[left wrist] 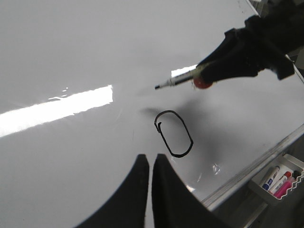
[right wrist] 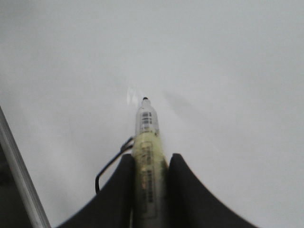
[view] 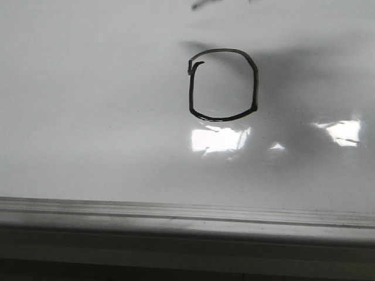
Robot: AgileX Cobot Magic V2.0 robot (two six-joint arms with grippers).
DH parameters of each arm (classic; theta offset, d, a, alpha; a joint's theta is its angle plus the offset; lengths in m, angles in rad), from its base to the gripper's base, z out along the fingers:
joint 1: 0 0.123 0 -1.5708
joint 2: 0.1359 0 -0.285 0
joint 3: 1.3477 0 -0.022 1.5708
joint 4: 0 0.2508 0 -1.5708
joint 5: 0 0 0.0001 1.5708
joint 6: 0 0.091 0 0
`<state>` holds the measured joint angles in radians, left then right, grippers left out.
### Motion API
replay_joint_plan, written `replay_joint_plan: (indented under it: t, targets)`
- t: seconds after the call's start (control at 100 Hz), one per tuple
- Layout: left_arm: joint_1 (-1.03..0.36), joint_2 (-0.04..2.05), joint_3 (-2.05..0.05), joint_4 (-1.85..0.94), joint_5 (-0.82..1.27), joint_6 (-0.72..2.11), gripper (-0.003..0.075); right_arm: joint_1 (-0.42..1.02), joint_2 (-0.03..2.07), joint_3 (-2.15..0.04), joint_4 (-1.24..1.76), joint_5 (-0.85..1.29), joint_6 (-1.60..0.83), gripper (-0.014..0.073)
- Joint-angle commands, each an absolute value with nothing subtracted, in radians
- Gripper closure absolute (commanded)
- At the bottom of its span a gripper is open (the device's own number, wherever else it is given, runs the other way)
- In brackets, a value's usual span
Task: Write number 0 on whiteboard
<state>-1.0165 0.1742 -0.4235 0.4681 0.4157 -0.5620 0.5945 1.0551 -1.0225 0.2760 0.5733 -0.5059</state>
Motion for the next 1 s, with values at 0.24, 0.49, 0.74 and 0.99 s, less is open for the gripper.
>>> replay_joint_plan:
  t: [0.24, 0.49, 0.74, 0.99]
  targets:
    - [-1.025, 0.262, -0.538, 0.448, 0.405, -0.456, 0.0439, 0.716, 1.038, -1.166, 0.278, 0.723, -0.53, 0.0642]
    - [-1.087, 0.546, -0.759, 0.1, 0.669, 0.041, 0.0281, 0.959, 1.128, -1.166, 0.278, 0.752, -0.541, 0.0642]
    - [-1.163, 0.777, -0.908, 0.0, 0.846, 0.186, 0.0333, 1.059, 1.175, -1.166, 0.278, 0.693, -0.541, 0.0642]
    - [-1.181, 0.854, -0.924, -0.005, 0.842, 0.188, 0.0334, 1.127, 1.175, -1.166, 0.278, 0.662, -0.541, 0.0643]
